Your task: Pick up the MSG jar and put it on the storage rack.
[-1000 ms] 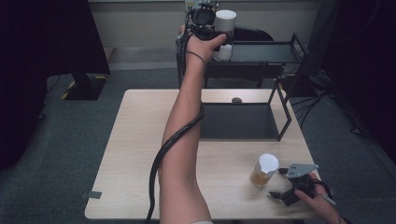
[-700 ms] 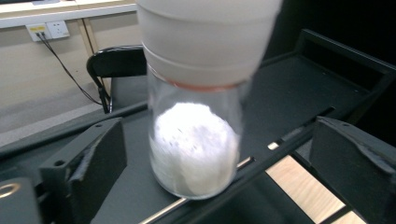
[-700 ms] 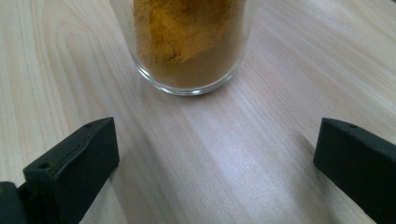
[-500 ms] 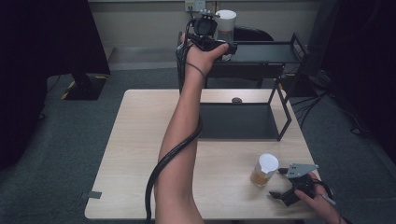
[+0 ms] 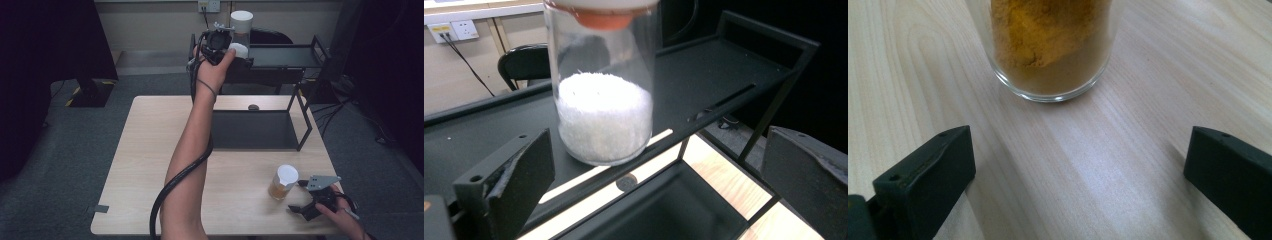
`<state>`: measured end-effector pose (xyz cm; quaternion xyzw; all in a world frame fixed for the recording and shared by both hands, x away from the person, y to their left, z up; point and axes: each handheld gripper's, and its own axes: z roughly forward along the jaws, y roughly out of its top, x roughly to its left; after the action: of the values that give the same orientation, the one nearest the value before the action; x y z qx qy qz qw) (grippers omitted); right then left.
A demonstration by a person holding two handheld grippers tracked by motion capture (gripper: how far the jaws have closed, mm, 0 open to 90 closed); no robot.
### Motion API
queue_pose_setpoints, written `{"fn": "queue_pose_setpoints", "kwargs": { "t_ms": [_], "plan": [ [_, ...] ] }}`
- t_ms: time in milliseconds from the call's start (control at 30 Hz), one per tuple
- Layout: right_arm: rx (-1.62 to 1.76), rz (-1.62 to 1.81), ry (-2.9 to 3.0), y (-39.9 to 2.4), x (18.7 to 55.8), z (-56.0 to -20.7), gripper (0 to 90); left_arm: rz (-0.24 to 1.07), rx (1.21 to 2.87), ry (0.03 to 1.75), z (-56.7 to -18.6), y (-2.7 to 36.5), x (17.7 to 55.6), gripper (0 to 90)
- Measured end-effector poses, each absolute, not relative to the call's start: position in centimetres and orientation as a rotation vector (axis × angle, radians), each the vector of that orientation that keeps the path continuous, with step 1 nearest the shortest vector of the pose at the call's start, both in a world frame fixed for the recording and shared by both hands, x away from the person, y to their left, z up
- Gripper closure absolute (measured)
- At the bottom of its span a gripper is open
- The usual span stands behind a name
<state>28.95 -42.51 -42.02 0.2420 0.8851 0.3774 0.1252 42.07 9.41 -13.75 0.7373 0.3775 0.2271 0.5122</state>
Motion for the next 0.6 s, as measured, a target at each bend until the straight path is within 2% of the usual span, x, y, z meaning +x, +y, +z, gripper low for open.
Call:
{"fn": "queue_pose_setpoints", "kwargs": {
  "t_ms": [600],
  "plan": [
    [0.706,1.099,2.579,-42.5,28.9,-42.0,0.0,0.527,1.781,0.892,-15.7,10.0,41.3,0.3]
  ]
}}
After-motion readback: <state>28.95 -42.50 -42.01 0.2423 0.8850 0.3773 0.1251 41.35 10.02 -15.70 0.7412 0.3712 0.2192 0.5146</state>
